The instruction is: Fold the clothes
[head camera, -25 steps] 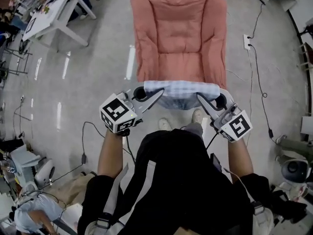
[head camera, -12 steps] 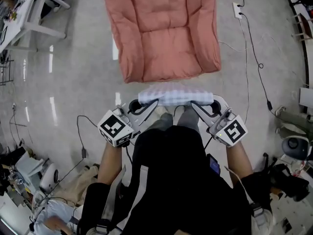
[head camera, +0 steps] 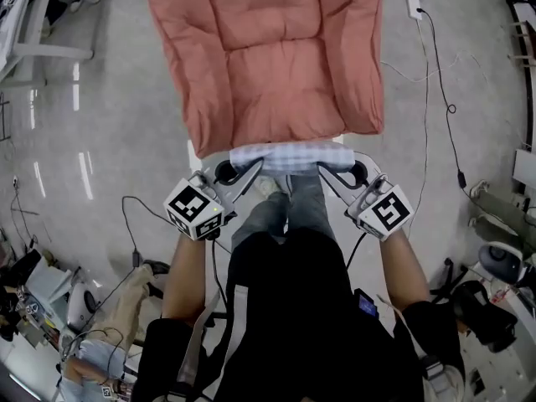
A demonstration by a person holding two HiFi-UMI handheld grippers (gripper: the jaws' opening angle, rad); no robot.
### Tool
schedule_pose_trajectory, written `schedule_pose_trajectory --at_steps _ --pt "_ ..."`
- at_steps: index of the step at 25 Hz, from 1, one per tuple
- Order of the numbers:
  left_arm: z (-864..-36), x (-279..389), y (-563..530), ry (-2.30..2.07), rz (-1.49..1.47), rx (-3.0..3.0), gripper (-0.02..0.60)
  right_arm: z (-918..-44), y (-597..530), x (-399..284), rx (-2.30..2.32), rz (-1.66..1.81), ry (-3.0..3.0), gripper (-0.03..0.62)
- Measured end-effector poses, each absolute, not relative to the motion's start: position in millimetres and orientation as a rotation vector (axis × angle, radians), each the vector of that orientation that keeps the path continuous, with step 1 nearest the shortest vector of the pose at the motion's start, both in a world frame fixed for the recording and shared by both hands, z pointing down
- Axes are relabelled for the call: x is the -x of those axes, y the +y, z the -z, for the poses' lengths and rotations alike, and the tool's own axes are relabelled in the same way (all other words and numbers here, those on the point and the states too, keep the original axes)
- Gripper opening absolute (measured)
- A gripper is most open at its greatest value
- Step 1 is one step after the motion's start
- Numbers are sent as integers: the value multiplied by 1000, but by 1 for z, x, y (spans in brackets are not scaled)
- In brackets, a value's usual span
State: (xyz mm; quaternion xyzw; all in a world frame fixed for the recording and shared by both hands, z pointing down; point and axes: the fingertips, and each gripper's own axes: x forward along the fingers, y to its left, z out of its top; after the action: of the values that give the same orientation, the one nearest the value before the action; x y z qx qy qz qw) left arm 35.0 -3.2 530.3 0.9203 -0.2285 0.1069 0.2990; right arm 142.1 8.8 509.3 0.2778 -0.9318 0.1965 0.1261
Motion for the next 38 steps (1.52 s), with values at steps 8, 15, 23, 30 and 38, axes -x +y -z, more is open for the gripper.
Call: schedule_pose_trajectory --at_steps 8,15,23,30,38 --pt "-603 -38 -131 -766 -283 -2355 34 -590 -110 -151 -734 -628 -2689 97" --pt "-640 -42 -220 -786 -372 -2307 34 -629 -204 -156 -722 -733 -2654 97" --pt "-687 -48 -297 -735 -481 -2270 31 -671 -280 -163 -779 -831 -2606 91" --pt "-701 -62 -348 -710 -509 -2291 26 -681 -330 -176 -856 -840 -2597 83" --pt "-675 -57 -381 -787 -484 -2360 26 -654 -368 -172 -912 -732 -2659 81"
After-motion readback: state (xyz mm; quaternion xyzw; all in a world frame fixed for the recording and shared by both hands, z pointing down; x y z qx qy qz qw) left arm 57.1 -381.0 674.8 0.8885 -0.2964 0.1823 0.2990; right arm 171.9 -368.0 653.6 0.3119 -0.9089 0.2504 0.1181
